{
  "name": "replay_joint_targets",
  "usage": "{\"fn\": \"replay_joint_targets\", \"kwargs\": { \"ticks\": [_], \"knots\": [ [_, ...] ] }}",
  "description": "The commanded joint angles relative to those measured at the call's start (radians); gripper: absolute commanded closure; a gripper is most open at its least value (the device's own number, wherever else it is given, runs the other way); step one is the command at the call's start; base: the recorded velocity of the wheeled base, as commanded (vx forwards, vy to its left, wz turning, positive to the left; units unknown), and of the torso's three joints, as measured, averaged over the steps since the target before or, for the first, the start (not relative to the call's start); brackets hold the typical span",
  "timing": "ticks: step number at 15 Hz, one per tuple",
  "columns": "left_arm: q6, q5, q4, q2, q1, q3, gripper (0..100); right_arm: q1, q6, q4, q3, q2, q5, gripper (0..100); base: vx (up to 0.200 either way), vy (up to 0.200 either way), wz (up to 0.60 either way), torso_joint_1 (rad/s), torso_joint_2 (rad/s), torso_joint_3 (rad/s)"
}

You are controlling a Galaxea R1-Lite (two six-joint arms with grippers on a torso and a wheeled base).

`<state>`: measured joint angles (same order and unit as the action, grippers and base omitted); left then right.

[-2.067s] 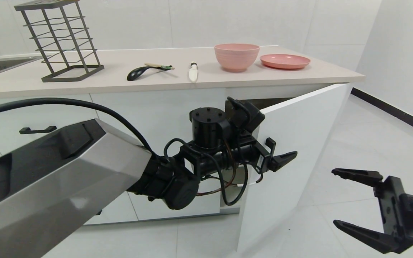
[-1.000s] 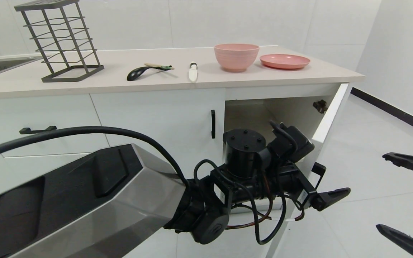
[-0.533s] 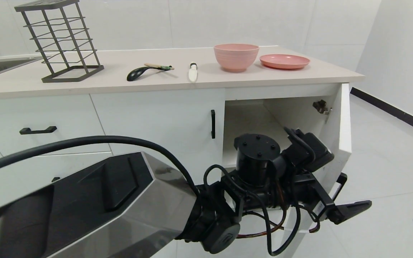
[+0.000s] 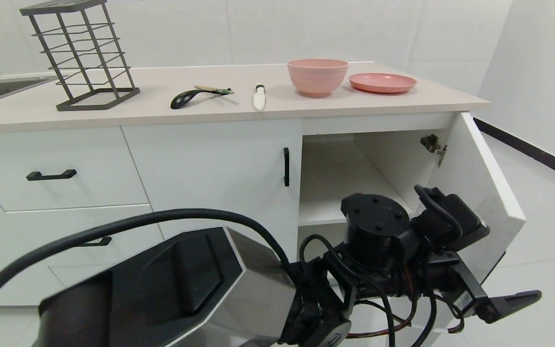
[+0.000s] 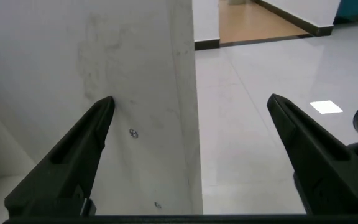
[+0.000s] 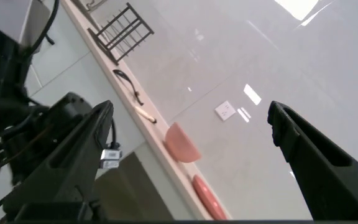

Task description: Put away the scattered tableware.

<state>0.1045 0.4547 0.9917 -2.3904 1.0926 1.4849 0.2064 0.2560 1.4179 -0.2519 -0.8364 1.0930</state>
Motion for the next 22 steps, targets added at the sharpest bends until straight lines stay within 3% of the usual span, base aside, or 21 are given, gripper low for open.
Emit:
{"fn": "replay_joint_targets", "kwargs": {
  "ticks": [1,5,7,11,14,15,18,22],
  "knots": [
    [0.0,0.007,0.001,-0.061,0.041,0.055,0,0.018,0.0,-0.002,-0.01,0.04,-0.001,0,0.0,0.0,0.0,0.0,0.0,0.0],
    [0.0,0.007,0.004,-0.135,0.109,0.109,0,0.018,0.0,0.0,-0.001,0.068,-0.001,0,0.0,0.0,0.0,0.0,0.0,0.0],
    [-0.002,0.006,0.008,-0.131,0.116,0.112,0,0.018,0.0,-0.002,0.0,0.08,-0.001,0,0.0,0.0,0.0,0.0,0.0,0.0],
    [-0.003,0.007,0.015,0.005,-0.053,0.101,0,0.011,0.0,-0.004,0.006,0.095,-0.001,0,0.0,0.0,0.0,0.0,0.0,0.0],
    [-0.002,0.007,0.013,0.152,-0.155,0.0,0,0.01,0.002,-0.002,0.039,0.095,0.001,0,0.0,0.0,0.0,0.0,0.0,0.0],
    [0.0,0.006,0.018,0.228,-0.195,-0.078,0,0.007,0.003,0.001,0.062,0.097,0.001,0,0.0,0.0,0.0,0.0,0.0,0.0],
    [0.001,0.006,0.036,0.372,-0.258,-0.227,0,-0.007,0.003,-0.004,0.071,0.111,0.001,0,0.0,0.0,0.0,0.0,0.0,0.0],
    [0.006,0.006,0.044,0.49,-0.326,-0.334,0,-0.01,0.003,-0.005,0.072,0.148,0.001,0,0.0,0.0,0.0,0.0,0.0,0.0]
  ]
}}
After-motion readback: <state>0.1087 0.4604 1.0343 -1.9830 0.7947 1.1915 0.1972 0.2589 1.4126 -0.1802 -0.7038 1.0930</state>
